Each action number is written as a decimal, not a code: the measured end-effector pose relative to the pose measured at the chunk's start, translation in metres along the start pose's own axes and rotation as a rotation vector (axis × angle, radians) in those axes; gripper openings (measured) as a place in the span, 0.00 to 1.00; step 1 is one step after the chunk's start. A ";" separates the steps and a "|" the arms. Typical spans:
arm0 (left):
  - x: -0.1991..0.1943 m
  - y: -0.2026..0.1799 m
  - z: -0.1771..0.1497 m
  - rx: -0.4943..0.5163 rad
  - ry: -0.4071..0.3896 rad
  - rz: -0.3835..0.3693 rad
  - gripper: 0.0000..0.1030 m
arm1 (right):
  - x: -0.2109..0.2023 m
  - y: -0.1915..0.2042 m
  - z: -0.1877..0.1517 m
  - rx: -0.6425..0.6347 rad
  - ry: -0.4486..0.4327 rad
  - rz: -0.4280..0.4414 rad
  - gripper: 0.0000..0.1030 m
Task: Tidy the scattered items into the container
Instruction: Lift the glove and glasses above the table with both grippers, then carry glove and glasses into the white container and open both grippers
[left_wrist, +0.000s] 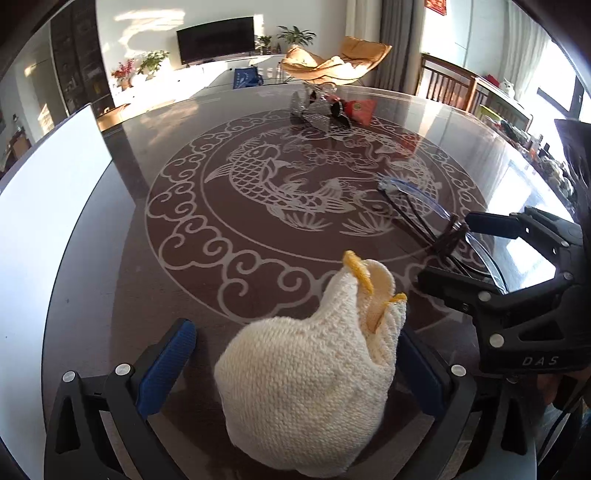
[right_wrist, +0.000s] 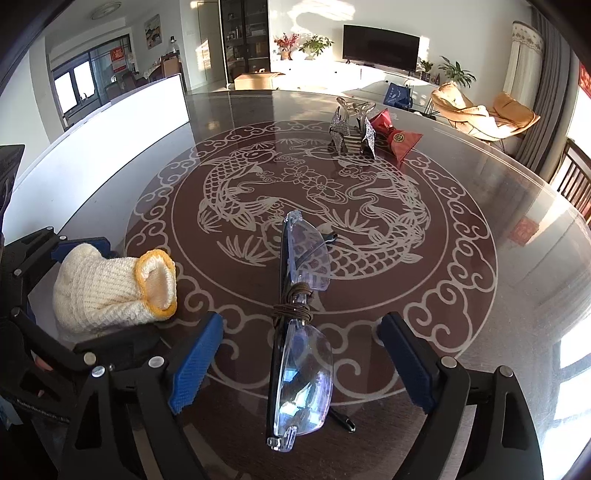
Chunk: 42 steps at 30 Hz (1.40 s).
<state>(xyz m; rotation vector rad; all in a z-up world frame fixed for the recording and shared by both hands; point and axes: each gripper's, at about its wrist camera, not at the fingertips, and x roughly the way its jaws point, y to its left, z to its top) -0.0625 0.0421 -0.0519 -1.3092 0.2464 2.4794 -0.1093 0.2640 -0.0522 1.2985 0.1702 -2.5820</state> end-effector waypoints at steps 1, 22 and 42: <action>0.001 0.000 0.001 -0.005 0.002 0.007 1.00 | 0.000 0.000 0.000 0.001 -0.001 -0.002 0.85; -0.150 0.095 -0.017 -0.275 -0.221 -0.070 0.44 | -0.080 0.056 0.025 0.078 -0.125 0.229 0.23; -0.163 0.369 -0.104 -0.545 0.071 0.348 0.61 | -0.026 0.410 0.107 -0.372 0.100 0.573 0.63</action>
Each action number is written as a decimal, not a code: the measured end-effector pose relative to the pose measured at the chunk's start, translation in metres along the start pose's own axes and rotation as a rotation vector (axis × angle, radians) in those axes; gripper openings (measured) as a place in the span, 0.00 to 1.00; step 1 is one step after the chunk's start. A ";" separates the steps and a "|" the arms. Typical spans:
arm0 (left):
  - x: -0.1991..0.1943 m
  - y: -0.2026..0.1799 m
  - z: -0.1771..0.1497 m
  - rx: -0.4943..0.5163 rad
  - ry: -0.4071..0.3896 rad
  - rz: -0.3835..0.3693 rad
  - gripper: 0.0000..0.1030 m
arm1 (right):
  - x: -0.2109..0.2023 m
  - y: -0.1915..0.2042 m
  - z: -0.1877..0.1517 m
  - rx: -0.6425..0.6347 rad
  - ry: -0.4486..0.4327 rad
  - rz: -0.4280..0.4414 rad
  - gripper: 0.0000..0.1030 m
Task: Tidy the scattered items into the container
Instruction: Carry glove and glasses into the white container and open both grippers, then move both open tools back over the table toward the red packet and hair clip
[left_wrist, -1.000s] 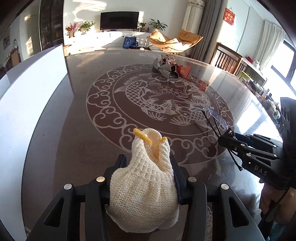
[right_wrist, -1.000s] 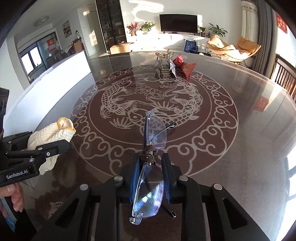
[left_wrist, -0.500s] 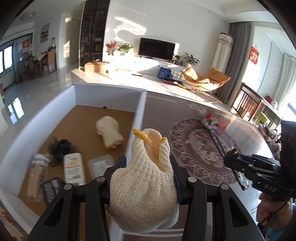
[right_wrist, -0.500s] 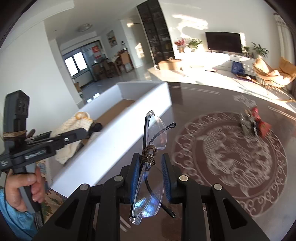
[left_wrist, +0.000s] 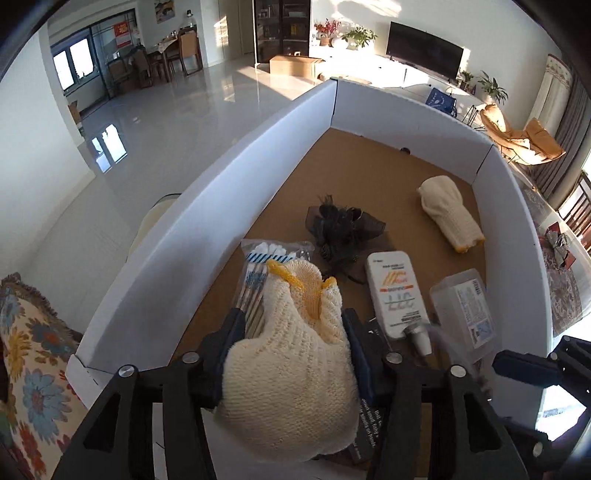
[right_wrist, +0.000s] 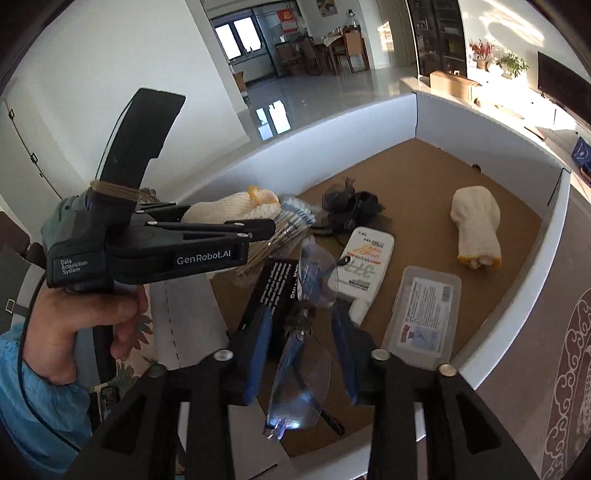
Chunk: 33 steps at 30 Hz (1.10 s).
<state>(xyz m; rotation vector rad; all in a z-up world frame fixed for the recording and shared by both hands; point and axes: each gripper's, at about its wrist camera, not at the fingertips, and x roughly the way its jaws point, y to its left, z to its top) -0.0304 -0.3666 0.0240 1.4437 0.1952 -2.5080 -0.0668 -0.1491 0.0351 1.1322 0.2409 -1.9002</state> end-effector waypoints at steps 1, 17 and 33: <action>0.003 0.000 -0.002 -0.005 0.005 0.011 0.73 | 0.000 -0.001 -0.003 0.002 -0.001 -0.005 0.84; -0.118 -0.207 -0.046 0.312 -0.292 -0.274 1.00 | -0.147 -0.171 -0.180 0.318 -0.289 -0.412 0.88; 0.024 -0.450 -0.093 0.469 -0.026 -0.274 1.00 | -0.238 -0.369 -0.302 0.545 -0.127 -0.673 0.94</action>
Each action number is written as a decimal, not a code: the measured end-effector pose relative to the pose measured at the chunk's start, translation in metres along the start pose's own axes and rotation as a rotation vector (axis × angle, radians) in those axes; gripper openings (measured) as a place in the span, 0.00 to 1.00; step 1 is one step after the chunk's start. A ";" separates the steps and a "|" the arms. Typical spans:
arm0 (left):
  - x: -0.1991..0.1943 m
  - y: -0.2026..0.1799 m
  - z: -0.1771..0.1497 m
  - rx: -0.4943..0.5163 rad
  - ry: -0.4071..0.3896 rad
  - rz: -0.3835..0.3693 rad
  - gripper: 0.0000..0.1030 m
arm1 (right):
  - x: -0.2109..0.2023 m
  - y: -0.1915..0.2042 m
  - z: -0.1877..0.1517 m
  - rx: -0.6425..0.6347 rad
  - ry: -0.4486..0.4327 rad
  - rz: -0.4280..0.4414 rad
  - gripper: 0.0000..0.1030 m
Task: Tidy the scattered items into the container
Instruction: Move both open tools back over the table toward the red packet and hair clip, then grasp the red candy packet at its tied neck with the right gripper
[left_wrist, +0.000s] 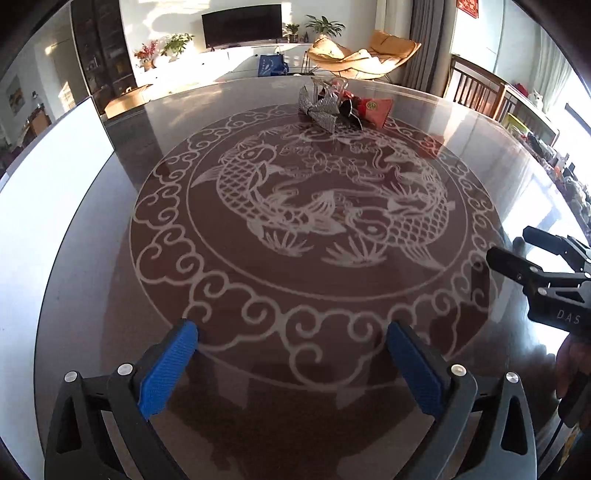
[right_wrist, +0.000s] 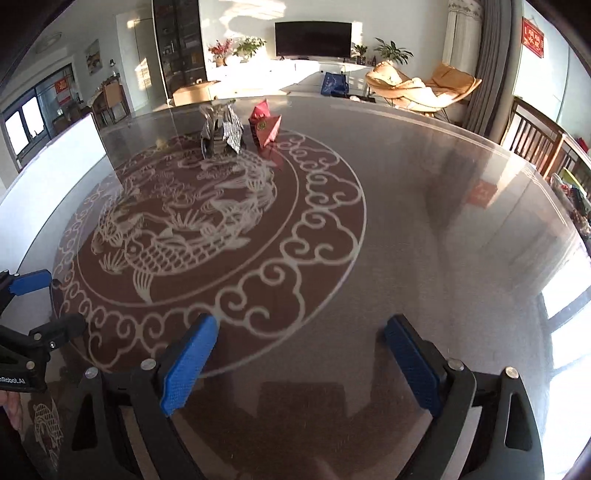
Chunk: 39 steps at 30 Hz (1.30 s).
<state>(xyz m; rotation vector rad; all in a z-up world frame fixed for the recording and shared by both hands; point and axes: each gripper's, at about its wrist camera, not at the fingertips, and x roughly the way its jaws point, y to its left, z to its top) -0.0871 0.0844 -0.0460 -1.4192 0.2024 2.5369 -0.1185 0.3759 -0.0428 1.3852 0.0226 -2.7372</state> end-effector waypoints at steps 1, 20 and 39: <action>0.006 -0.003 0.006 -0.008 -0.010 0.005 1.00 | 0.008 -0.001 0.009 -0.021 0.006 0.018 0.99; 0.027 -0.009 0.042 -0.048 -0.055 0.027 1.00 | 0.149 0.013 0.188 -0.210 -0.001 0.114 0.86; 0.083 -0.038 0.146 -0.096 -0.057 0.052 1.00 | 0.060 -0.033 0.074 -0.122 -0.040 0.078 0.27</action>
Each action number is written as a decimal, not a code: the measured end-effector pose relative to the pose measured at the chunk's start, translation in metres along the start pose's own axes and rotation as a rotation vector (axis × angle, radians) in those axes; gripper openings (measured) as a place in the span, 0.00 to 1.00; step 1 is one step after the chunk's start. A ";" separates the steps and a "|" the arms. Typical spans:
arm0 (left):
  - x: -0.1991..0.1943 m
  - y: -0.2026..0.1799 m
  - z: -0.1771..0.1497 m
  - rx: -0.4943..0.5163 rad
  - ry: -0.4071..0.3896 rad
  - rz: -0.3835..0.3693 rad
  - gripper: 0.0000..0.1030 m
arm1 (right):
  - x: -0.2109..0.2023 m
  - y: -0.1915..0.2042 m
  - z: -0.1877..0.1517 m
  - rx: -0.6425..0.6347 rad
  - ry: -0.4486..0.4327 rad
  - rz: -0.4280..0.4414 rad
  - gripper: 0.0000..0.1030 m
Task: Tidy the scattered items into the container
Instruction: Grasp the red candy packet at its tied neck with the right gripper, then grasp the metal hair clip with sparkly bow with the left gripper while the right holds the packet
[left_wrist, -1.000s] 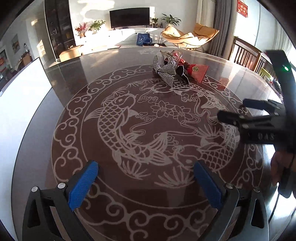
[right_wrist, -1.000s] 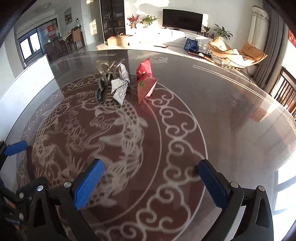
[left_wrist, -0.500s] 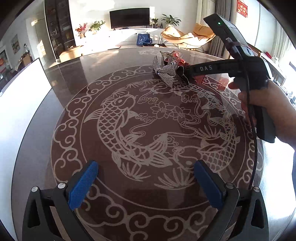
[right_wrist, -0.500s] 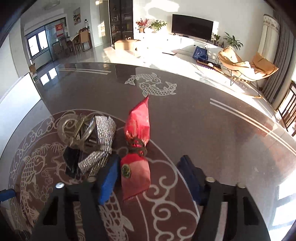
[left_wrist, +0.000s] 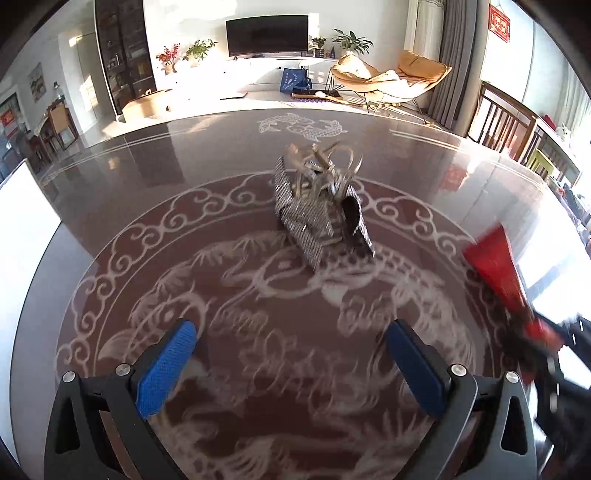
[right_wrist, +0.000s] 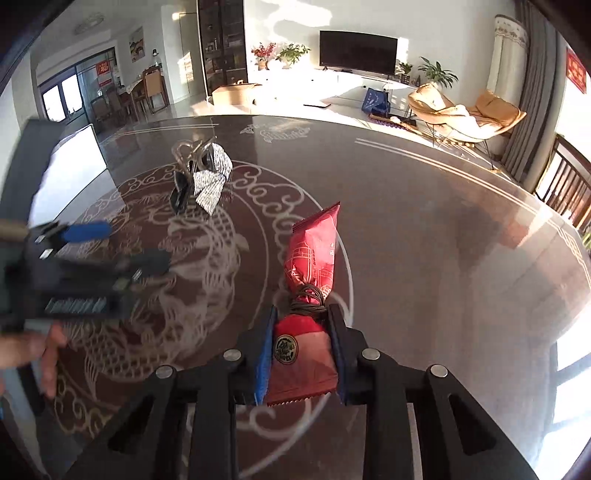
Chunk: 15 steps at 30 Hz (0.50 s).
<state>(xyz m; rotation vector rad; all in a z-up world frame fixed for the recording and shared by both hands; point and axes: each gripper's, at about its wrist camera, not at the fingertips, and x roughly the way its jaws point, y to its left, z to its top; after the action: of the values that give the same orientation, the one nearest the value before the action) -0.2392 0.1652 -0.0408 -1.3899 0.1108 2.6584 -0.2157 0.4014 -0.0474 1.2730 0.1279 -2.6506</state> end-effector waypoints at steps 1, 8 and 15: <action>0.007 -0.005 0.011 -0.015 0.000 0.012 1.00 | -0.008 0.000 -0.009 0.010 0.000 -0.007 0.27; 0.043 -0.029 0.061 -0.090 0.003 0.064 1.00 | -0.017 0.004 -0.020 0.015 -0.001 -0.038 0.27; 0.038 -0.015 0.064 0.051 -0.031 -0.021 0.53 | -0.017 0.003 -0.022 0.016 -0.001 -0.037 0.27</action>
<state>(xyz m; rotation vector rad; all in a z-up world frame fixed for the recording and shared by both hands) -0.3101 0.1917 -0.0355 -1.3267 0.1585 2.6396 -0.1880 0.4040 -0.0476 1.2867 0.1314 -2.6886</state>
